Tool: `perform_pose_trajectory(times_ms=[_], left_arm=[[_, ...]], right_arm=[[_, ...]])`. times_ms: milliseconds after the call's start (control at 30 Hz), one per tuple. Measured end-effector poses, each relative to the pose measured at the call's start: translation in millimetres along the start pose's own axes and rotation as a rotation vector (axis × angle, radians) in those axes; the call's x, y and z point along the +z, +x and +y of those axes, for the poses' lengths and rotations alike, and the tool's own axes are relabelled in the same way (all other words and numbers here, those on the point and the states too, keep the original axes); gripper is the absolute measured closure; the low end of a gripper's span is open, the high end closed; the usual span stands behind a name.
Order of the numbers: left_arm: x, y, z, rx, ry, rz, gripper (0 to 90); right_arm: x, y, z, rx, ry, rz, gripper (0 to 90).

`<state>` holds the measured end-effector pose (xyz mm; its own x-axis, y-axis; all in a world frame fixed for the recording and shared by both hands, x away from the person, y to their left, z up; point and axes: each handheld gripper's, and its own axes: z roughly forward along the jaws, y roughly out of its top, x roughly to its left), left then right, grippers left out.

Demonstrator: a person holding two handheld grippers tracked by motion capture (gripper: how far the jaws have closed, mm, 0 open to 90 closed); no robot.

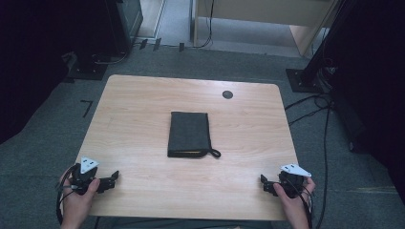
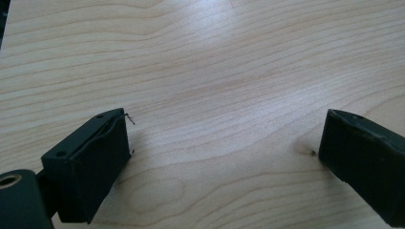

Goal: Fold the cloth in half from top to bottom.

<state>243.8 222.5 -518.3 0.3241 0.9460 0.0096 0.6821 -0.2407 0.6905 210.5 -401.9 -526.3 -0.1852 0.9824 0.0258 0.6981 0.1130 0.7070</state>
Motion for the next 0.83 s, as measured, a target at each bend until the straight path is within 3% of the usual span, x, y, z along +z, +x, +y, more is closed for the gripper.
perform_pose_trajectory(times_ms=[833], left_arm=[[1.5,-0.6,1.6,0.005,0.001,-0.004,2.5]], right_arm=[[0.0,-0.1,0.0,0.0,0.0,0.001,0.0]])
